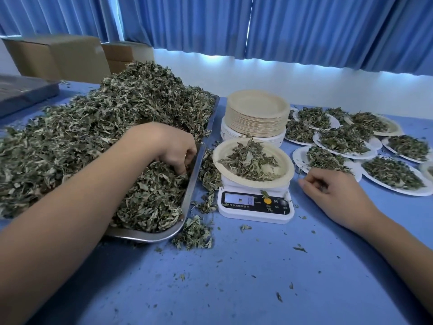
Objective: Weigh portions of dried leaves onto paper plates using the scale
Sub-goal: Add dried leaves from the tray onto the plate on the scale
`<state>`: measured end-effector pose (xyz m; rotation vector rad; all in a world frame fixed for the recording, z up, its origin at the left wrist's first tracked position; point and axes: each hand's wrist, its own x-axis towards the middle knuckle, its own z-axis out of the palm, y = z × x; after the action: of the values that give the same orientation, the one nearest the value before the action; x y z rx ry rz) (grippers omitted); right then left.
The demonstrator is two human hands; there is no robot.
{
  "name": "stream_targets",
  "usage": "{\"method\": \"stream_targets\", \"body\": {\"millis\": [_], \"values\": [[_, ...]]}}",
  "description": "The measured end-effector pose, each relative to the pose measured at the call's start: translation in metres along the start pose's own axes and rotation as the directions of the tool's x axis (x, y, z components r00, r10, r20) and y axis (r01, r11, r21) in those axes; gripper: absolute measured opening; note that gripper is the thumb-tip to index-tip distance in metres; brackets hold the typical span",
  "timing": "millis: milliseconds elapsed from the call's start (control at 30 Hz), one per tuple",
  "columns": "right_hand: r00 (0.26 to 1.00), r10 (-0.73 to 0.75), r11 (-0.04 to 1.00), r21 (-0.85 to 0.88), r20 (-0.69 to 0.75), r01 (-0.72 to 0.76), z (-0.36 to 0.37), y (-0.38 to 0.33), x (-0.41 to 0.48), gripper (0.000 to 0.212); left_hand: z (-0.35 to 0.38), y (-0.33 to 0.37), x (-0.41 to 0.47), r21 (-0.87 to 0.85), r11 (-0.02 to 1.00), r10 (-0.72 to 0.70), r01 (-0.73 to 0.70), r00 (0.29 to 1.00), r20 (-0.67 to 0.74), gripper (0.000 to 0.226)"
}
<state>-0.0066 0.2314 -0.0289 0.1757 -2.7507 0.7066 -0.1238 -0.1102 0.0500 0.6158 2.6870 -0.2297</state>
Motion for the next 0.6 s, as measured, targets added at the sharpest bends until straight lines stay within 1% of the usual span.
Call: {"method": "stream_targets", "body": {"millis": [67,200,300,367,467,533,600], "values": [[1.0,-0.006,1.0,0.001,-0.001,0.006,-0.001,0.0,-0.001,0.03,0.0,0.004,-0.001,-0.034,0.999,-0.002,0.002,1.0,0.007,0.016],[1.0,-0.019,1.0,-0.002,0.007,0.019,-0.002,0.0,-0.001,0.032,0.001,0.008,-0.004,-0.037,0.999,0.012,-0.012,1.0,-0.013,0.012],[1.0,-0.015,1.0,0.002,0.0,0.015,-0.003,0.0,-0.001,0.033,-0.002,0.008,-0.007,-0.062,0.998,0.025,-0.029,0.998,-0.055,0.02],[1.0,-0.017,1.0,0.002,0.004,0.017,-0.002,0.0,-0.001,0.033,-0.004,0.007,-0.009,-0.07,0.997,0.01,-0.017,0.995,-0.098,0.021],[1.0,-0.008,1.0,0.01,0.003,0.008,-0.003,0.0,-0.001,0.032,-0.006,0.008,-0.012,-0.09,0.996,-0.039,0.027,0.99,-0.137,0.016],[1.0,0.01,1.0,0.021,-0.001,-0.01,-0.003,0.0,-0.001,0.032,-0.008,0.008,-0.013,-0.101,0.994,-0.066,0.049,0.982,-0.176,0.025],[1.0,0.023,0.999,0.03,-0.003,-0.023,-0.003,-0.001,-0.002,0.032,-0.011,0.007,-0.013,-0.15,0.988,-0.076,0.043,0.972,-0.221,0.027]]}}
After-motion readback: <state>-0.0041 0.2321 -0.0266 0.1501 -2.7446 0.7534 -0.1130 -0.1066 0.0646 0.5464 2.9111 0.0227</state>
